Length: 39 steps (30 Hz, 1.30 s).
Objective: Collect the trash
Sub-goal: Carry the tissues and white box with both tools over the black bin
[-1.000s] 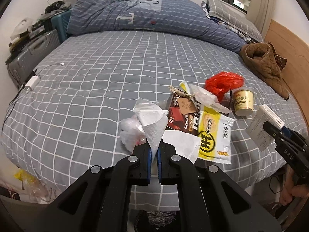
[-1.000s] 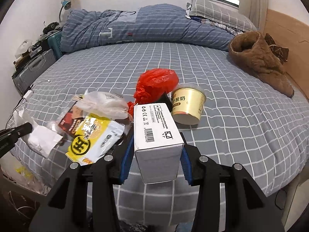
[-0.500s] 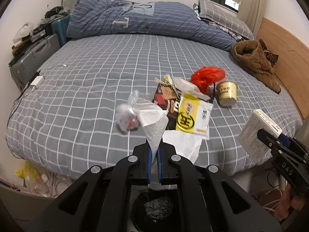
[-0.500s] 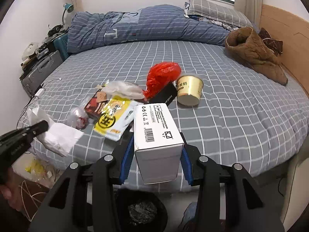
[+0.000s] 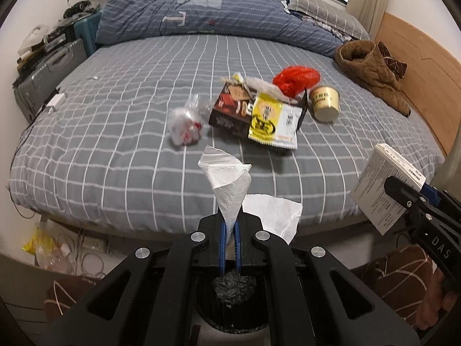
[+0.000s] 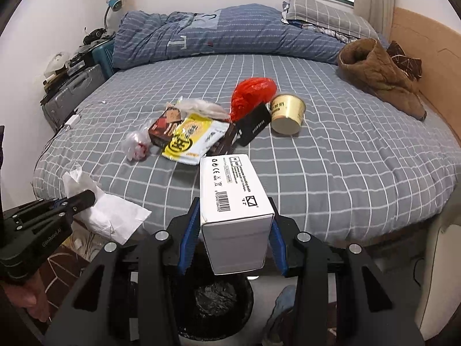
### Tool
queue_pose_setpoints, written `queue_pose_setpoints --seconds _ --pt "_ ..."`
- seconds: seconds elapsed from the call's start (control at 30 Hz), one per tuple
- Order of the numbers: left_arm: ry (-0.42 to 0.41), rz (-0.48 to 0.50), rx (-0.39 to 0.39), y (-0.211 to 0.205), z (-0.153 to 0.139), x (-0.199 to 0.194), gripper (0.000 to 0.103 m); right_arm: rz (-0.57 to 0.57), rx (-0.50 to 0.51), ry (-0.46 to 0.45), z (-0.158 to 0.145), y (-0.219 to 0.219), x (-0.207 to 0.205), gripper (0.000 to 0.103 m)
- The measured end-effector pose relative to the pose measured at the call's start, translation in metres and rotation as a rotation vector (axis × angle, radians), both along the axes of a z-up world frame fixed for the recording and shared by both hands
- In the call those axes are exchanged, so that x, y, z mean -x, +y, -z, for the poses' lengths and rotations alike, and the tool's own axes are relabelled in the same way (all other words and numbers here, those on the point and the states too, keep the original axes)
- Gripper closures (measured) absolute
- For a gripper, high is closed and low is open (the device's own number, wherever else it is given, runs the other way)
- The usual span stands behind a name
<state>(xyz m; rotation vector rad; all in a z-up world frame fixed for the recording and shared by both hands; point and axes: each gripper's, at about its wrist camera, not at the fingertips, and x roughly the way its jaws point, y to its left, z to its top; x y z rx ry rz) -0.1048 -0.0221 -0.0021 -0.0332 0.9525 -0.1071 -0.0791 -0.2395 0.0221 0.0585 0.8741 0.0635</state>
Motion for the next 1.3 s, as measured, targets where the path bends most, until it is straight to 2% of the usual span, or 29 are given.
queue_pose_setpoints --seconds 0.3,0.67,0.97,1.3 --pt "0.042 -0.019 0.012 0.005 0.017 0.027 0.099 0.0 -0.011 0.065 0.023 -0.004 0.022 0.061" --pt "0.107 -0.017 0.008 0.004 0.044 0.047 0.099 -0.029 -0.005 0.12 0.047 0.014 0.042 0.063" --pt "0.165 -0.022 0.012 0.012 0.079 0.051 0.099 -0.052 -0.008 0.187 0.083 0.03 0.043 0.064" --pt "0.256 -0.039 0.018 0.024 0.132 0.043 0.099 -0.091 -0.001 0.304 0.143 0.048 0.037 0.064"
